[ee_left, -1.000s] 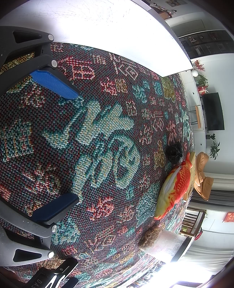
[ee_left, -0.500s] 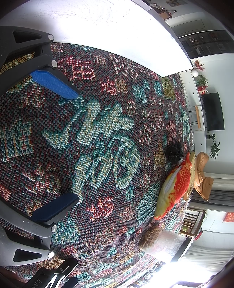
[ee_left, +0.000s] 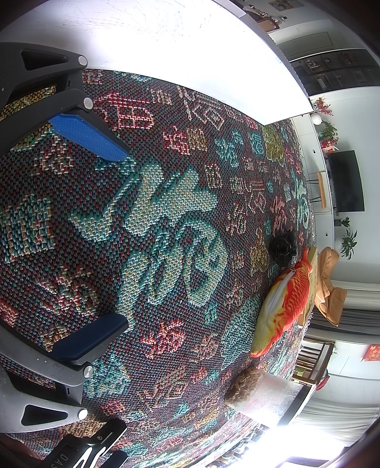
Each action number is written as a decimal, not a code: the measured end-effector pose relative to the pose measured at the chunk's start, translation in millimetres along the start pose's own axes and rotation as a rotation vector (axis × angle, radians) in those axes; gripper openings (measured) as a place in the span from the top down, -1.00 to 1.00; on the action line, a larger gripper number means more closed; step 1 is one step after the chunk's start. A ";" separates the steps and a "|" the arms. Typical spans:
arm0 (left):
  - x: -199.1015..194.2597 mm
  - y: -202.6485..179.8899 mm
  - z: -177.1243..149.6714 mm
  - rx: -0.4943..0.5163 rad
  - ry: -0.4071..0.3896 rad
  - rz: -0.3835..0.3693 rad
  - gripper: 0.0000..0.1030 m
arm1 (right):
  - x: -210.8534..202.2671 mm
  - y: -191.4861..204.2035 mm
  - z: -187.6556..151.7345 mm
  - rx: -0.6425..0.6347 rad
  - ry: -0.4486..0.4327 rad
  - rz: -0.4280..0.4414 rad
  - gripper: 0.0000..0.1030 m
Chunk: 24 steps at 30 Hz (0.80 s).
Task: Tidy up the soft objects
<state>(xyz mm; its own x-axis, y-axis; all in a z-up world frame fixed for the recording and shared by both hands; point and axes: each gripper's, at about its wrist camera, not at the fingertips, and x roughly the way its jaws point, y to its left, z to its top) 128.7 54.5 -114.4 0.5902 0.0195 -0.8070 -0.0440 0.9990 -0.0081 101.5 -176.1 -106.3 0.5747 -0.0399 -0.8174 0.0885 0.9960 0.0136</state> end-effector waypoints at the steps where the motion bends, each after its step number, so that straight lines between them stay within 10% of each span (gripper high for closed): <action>1: 0.1 0.0 0.1 0.000 0.000 0.000 -1.00 | -0.1 0.1 -0.1 0.000 0.000 0.000 -0.81; 24: -4.4 4.7 30.7 -0.030 0.072 -0.061 -1.00 | 0.0 0.0 -0.2 0.000 -0.001 0.000 -0.81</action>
<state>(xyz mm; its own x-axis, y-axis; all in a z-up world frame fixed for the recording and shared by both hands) 150.7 60.3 -92.8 0.5335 -0.0457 -0.8446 -0.0342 0.9966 -0.0755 101.4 -176.1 -106.4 0.5756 -0.0402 -0.8167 0.0890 0.9959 0.0137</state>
